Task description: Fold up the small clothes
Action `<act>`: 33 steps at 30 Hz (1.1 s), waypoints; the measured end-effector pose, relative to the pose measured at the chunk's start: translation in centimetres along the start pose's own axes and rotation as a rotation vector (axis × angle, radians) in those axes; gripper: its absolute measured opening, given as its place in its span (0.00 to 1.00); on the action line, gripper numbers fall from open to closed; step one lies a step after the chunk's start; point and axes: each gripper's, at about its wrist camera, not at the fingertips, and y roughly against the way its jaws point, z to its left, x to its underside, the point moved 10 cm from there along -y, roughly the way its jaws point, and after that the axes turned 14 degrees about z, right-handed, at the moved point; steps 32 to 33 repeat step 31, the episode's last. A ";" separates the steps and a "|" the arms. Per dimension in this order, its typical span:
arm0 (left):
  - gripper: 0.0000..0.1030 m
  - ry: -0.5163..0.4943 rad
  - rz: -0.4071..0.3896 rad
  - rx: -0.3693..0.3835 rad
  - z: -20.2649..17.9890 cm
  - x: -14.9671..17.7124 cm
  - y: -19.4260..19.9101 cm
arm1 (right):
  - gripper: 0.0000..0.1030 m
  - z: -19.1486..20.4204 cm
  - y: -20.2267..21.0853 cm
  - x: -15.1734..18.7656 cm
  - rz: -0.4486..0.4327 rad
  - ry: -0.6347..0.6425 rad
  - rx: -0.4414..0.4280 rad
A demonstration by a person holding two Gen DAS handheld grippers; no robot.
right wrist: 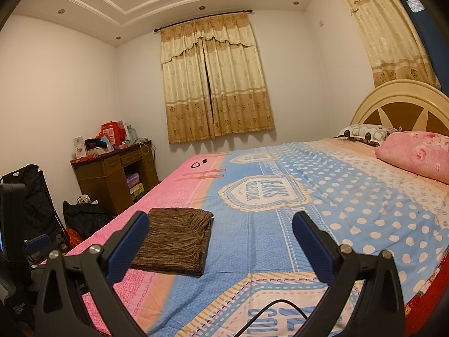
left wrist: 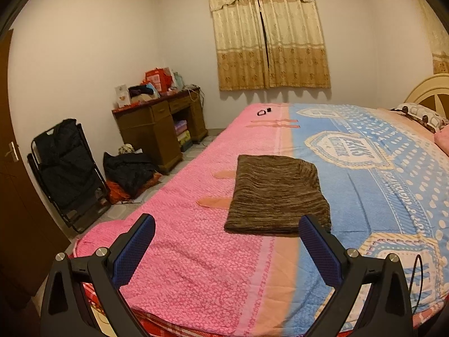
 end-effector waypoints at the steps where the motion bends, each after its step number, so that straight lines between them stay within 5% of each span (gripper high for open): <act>1: 0.99 -0.002 -0.007 -0.002 0.0 0.0 0.1 | 1.00 0.0 0.0 0.0 -0.001 0.001 -0.001; 13: 0.99 0.000 0.017 0.004 0.0 0.2 -0.5 | 1.00 0.0 -0.6 0.4 0.009 0.004 -0.008; 23: 0.99 0.049 0.034 0.221 -1.3 0.1 -0.4 | 1.00 -0.4 -0.9 0.5 0.026 0.017 -0.018; 27: 0.99 0.013 -0.008 0.164 -1.7 -0.3 0.0 | 1.00 -0.7 -1.2 0.5 0.041 0.005 -0.022; 33: 0.99 0.033 0.045 0.163 -1.3 0.0 -1.3 | 1.00 -1.1 -1.5 0.5 0.056 -0.006 -0.024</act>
